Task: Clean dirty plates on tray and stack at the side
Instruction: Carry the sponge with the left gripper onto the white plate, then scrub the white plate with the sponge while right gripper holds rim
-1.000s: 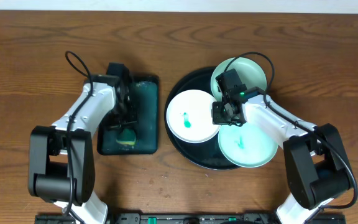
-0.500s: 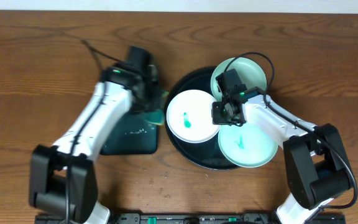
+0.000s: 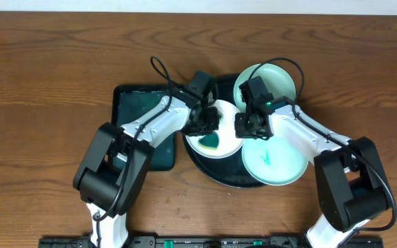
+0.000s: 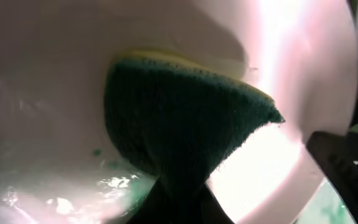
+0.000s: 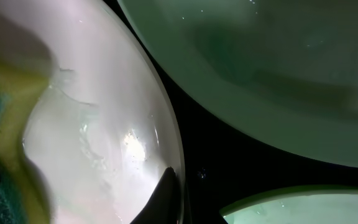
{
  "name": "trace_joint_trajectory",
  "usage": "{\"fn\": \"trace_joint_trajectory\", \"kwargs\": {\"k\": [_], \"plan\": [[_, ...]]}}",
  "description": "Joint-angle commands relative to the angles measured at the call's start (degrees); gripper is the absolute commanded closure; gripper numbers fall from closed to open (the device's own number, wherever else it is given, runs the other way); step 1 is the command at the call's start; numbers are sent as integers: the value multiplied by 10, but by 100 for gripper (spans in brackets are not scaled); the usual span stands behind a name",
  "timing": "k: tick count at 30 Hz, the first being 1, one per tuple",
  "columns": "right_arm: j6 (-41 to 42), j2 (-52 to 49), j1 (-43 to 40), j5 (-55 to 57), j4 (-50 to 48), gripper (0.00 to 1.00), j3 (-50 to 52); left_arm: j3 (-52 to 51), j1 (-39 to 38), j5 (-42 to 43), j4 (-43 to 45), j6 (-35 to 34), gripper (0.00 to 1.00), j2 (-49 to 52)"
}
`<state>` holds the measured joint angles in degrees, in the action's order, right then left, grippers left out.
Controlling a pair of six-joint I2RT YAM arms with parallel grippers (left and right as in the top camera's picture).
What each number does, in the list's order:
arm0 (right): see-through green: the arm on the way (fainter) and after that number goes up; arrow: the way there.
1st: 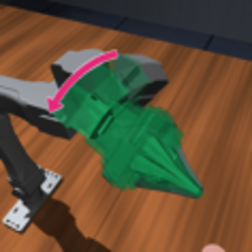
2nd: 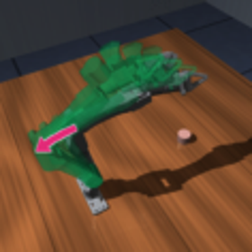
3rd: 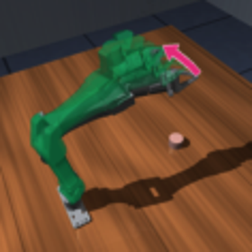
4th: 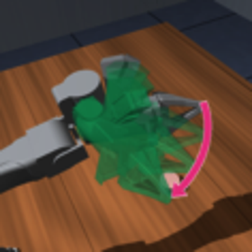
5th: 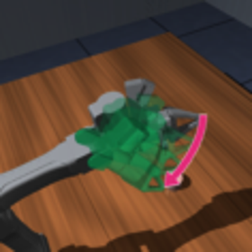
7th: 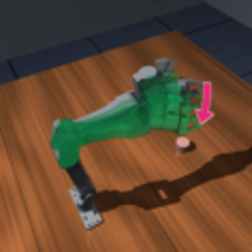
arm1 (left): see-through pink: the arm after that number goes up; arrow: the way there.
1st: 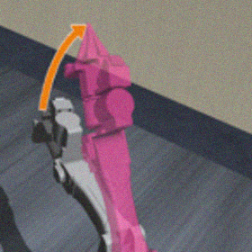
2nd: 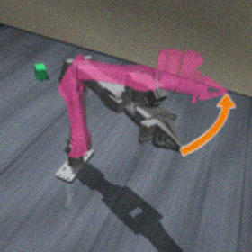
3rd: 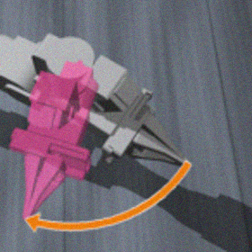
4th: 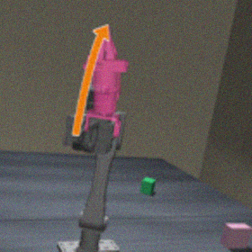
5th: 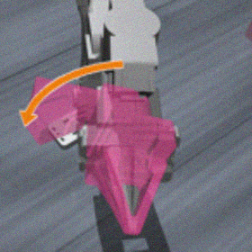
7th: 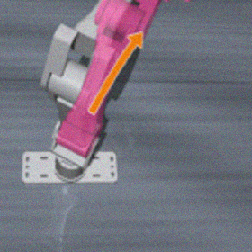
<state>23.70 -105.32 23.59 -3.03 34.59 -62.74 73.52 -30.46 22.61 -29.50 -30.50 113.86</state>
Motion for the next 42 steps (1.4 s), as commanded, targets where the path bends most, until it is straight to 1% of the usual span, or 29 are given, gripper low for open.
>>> {"fn": "trace_joint_trajectory", "kwargs": {"k": [1, 4, 8, 10, 12, 14, 15, 17, 19, 22, 24, 26, 28, 32, 35, 37, 39, 42], "plan": [[-2, -14, 5, -1, 12, 99, 6, -7, -2, -30, -5, -17, 93, 32], [-2, -14, 5, -1, 12, 99, 6, -6, -1, -161, -52, -18, 93, 31], [-1, -14, 5, -1, 11, 99, 6, -2, 0, -297, -103, -38, 93, 31], [-1, -14, 5, -1, 11, 99, 6, 3, 0, -339, -118, -39, 93, 31], [-1, -14, 5, -1, 11, 99, 6, 7, 0, -358, -121, -39, 93, 31], [-1, -14, 5, -2, 12, 99, 7, 8, 0, -359, -113, -40, 93, 31], [-1, -14, 5, -3, 12, 99, 7, 8, 0, -350, -104, -42, 93, 31], [-2, -14, 5, -3, 12, 99, 7, 7, -2, -294, -76, -41, 92, 32], [-2, -14, 5, -3, 12, 99, 7, 6, -3, -202, -40, -41, 93, 34], [-2, -14, 5, -2, 12, 99, 7, 1, -3, -20, 33, -41, 93, 48], [-2, -14, 5, -2, 12, 99, 7, 0, -5, 81, 71, -41, 93, 61], [-2, -14, 5, -3, 12, 99, 7, 0, -9, 146, 94, -41, 92, 76], [-2, -14, 5, -3, 11, 99, 7, 0, -14, 174, 99, -41, 93, 86], [-2, -14, 5, -2, 11, 99, 7, 0, -24, 176, 85, -27, 93, 90], [-2, -14, 5, -2, 12, 99, 7, 0, -34, 200, 79, -18, 93, 89], [-2, -14, 5, -2, 11, 99, 7, 0, -41, 223, 79, 7, 93, 89], [-2, -15, 5, -2, 11, 99, 7, 0, -48, 222, 70, 18, 93, 89], [-2, -15, 5, -2, 12, 99, 7, 0, -49, 160, 45, 13, 93, 89]]}}
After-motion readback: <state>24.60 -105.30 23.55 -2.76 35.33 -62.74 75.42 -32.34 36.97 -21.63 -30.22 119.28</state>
